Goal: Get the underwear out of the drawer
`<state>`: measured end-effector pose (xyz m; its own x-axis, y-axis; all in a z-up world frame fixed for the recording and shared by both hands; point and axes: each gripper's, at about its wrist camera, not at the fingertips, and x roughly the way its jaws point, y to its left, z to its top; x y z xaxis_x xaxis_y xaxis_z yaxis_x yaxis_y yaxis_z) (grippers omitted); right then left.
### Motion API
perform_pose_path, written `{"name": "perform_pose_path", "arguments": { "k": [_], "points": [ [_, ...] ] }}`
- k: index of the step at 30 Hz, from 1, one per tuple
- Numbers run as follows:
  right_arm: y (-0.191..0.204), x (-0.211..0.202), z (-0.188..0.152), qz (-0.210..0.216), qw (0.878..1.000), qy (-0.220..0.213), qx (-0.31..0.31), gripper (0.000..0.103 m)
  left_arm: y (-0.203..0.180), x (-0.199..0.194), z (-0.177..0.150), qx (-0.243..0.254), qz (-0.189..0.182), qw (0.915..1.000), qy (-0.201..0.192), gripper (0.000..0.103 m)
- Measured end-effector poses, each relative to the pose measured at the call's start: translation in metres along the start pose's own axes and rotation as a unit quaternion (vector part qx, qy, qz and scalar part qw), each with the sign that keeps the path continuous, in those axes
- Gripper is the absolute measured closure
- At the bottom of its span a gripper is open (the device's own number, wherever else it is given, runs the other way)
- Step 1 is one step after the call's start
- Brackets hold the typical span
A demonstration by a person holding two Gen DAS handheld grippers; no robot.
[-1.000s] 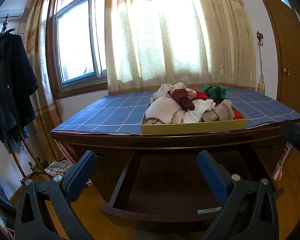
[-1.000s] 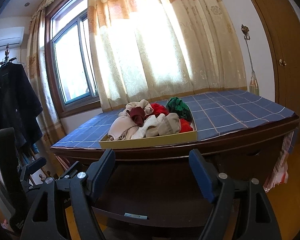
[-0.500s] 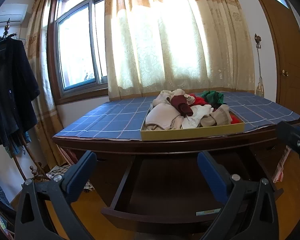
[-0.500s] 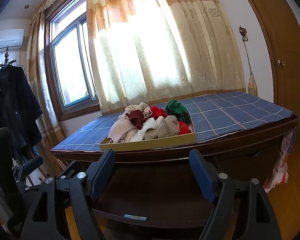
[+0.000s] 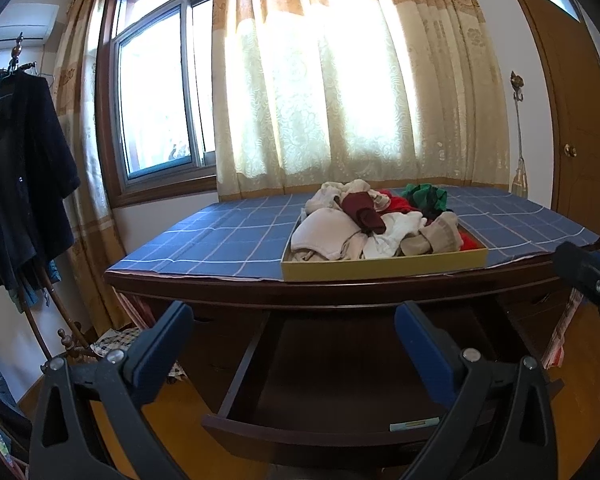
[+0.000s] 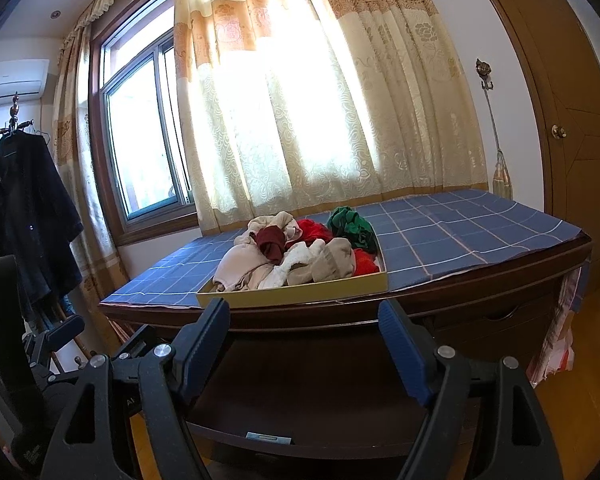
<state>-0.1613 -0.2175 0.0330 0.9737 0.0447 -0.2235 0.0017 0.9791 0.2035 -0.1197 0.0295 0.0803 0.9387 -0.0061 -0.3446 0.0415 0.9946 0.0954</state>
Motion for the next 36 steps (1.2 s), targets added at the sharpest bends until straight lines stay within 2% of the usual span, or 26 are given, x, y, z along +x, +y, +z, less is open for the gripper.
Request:
{"name": "perform_pose_path", "arguments": {
  "k": [25, 32, 36],
  "points": [
    [0.0008, -0.0036, 0.0014, -0.004, 1.0, -0.007, -0.003, 0.024, 0.0004, -0.001, 0.001, 0.001, 0.003, 1.0, -0.005, 0.0],
    [0.0005, -0.0071, 0.0048, -0.009, 1.0, -0.024, -0.006, 0.024, 0.0009, -0.0063, 0.0031, 0.003, 0.0, 0.9998, -0.018, 0.0],
    [0.0013, -0.0065, 0.0043, -0.009, 1.0, -0.026, -0.011, 0.024, 0.0012, -0.0035, 0.0034, 0.0, -0.004, 1.0, -0.009, 0.0]
  ]
}}
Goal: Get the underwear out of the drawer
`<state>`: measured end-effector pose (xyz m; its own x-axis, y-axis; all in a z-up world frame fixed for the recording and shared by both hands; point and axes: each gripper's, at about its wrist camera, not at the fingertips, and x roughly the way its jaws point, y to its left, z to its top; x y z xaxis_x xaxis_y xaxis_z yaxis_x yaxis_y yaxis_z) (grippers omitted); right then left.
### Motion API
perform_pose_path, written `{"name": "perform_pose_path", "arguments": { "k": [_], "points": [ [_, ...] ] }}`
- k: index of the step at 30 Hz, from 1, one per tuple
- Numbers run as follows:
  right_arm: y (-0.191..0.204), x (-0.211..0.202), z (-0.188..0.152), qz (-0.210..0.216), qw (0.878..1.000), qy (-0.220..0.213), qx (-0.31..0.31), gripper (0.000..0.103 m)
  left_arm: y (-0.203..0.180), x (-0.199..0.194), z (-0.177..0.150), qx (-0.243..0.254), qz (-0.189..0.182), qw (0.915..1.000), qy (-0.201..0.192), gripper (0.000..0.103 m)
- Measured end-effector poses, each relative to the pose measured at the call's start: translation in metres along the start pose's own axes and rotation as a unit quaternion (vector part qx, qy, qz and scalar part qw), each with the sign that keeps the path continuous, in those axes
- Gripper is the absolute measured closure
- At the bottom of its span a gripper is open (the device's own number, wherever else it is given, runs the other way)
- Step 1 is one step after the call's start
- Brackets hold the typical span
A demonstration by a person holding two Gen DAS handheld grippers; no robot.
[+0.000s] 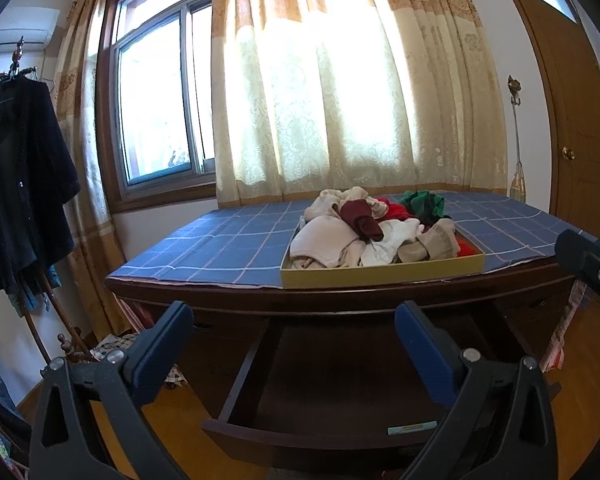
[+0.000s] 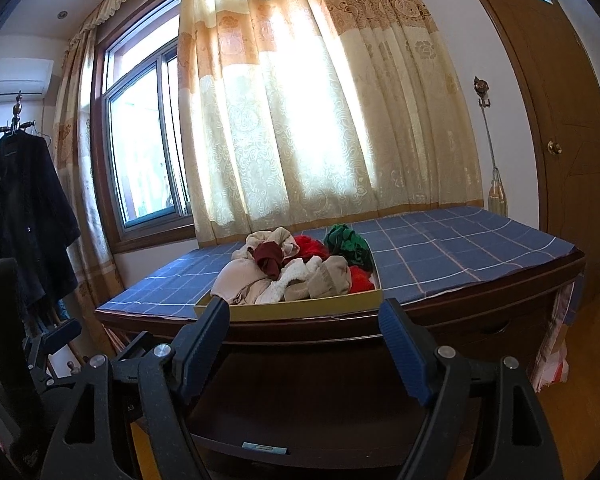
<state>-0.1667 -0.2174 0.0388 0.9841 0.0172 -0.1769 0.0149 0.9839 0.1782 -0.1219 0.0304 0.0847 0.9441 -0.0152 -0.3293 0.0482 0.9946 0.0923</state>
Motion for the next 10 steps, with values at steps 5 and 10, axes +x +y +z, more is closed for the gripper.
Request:
{"name": "perform_pose_path", "arguments": {
  "k": [5, 10],
  "points": [
    [-0.0021, 0.0031, -0.0019, 0.002, 1.0, 0.01, 0.004, 0.024, 0.0032, 0.0045, -0.0017, -0.012, -0.007, 0.9998, 0.016, 0.0],
    [-0.0026, 0.0034, -0.0019, 0.002, 1.0, 0.01, 0.006, 0.024, 0.0029, 0.0056, -0.0024, -0.012, 0.006, 0.9998, 0.015, 0.0]
  ]
}}
